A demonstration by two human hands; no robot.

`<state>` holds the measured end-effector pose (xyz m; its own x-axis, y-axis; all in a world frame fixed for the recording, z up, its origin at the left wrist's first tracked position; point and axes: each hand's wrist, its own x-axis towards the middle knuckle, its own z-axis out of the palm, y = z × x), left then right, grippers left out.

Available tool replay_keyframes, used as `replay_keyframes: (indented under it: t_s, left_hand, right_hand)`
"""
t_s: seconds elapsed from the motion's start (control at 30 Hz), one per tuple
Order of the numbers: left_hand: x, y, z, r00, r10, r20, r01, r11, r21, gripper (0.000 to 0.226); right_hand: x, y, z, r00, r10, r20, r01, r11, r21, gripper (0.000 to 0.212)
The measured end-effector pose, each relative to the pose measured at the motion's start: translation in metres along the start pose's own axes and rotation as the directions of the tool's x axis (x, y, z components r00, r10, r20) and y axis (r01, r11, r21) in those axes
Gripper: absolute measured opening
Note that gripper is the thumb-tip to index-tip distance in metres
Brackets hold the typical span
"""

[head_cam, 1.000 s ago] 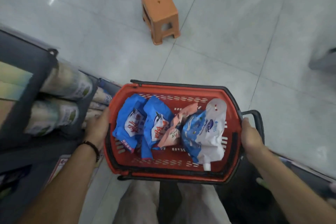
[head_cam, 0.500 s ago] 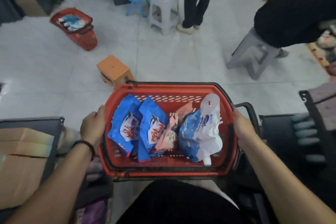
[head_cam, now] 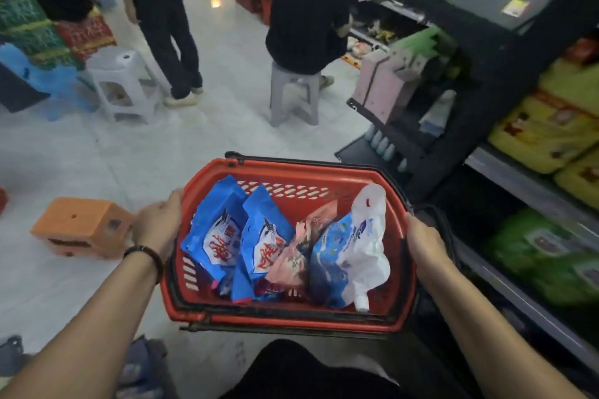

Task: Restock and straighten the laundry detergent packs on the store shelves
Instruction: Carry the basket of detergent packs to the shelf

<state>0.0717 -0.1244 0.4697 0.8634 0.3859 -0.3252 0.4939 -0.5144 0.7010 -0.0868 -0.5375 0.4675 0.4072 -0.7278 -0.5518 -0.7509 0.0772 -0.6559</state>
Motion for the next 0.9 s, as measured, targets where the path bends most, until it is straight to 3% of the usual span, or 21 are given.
replay_keyframes:
  t_s: [0.07, 0.2, 0.3, 0.43, 0.67, 0.9]
  left_hand:
    - [-0.018, 0.011, 0.019, 0.997, 0.060, 0.057, -0.062, 0.997, 0.048, 0.081]
    - [-0.065, 0.023, 0.059, 0.975, 0.171, 0.140, -0.186, 0.977, 0.105, 0.079]
    - [-0.111, 0.036, 0.091, 0.949, 0.227, 0.217, -0.257, 0.959, 0.120, 0.077]
    - [-0.183, 0.057, 0.138, 0.901, 0.288, 0.323, -0.345, 0.929, 0.135, 0.078]
    - [-0.316, 0.062, 0.224, 0.736, 0.385, 0.557, -0.532, 0.838, 0.125, 0.077]
    - [-0.430, 0.073, 0.303, 0.536, 0.326, 0.779, -0.576, 0.816, 0.054, 0.076]
  right_hand:
    - [0.001, 0.031, -0.030, 0.998, 0.040, -0.038, -0.039, 0.999, 0.034, 0.104]
    - [-0.020, 0.084, -0.092, 0.988, 0.126, -0.094, -0.116, 0.988, 0.103, 0.091]
    - [-0.034, 0.136, -0.143, 0.973, 0.192, -0.128, -0.167, 0.968, 0.185, 0.096]
    - [-0.051, 0.211, -0.216, 0.930, 0.282, -0.236, -0.214, 0.937, 0.277, 0.074]
    - [-0.098, 0.321, -0.319, 0.831, 0.420, -0.364, -0.239, 0.861, 0.448, 0.086]
    - [-0.153, 0.413, -0.390, 0.624, 0.618, -0.478, -0.232, 0.731, 0.642, 0.083]
